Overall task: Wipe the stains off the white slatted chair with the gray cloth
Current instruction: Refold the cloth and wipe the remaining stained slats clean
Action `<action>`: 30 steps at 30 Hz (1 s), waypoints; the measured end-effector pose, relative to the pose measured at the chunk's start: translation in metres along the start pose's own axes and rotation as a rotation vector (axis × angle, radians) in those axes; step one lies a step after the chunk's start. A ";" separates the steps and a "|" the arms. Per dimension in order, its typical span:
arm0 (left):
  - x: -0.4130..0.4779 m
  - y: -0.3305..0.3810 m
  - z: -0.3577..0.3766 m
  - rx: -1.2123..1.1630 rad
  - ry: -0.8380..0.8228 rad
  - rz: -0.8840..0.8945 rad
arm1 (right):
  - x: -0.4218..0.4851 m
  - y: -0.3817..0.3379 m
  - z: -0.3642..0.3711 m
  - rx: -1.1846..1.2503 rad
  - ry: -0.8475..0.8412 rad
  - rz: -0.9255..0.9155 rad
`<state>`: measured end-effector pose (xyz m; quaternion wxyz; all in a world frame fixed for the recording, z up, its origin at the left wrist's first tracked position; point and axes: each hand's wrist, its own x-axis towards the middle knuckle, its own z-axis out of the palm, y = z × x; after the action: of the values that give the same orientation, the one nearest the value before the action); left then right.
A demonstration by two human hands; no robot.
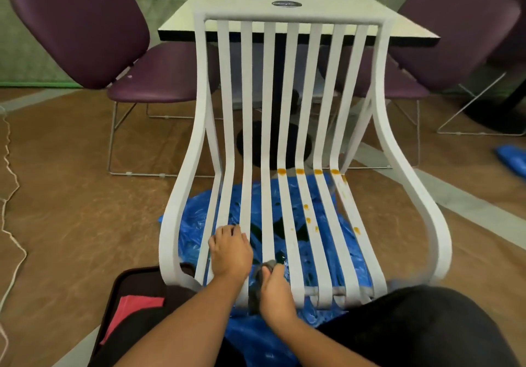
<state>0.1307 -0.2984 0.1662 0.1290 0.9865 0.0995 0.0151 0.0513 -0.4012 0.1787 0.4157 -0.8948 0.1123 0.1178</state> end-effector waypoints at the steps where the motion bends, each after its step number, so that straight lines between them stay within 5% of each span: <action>1: -0.004 0.002 0.003 0.001 -0.036 0.002 | -0.004 0.008 0.007 0.074 0.018 0.023; 10: -0.049 0.004 -0.011 0.045 -0.333 0.084 | -0.042 0.026 -0.007 0.029 -0.054 -0.036; 18: -0.070 0.000 -0.027 0.027 -0.401 0.110 | -0.038 0.036 -0.002 -0.082 -0.101 -0.083; 22: -0.073 0.004 -0.041 -0.109 -0.418 0.089 | -0.040 0.019 -0.020 -0.010 -0.035 0.038; 26: -0.075 0.009 -0.054 -0.335 -0.436 0.030 | -0.030 0.018 -0.044 -0.193 -0.206 -0.038; 30: -0.074 0.011 -0.073 -0.565 -0.468 -0.062 | -0.011 0.007 -0.095 0.009 -0.330 0.094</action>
<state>0.0567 -0.3057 0.2392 0.4159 0.8853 0.0890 -0.1881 0.0505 -0.4776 0.2369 0.4264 -0.8553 0.0848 0.2818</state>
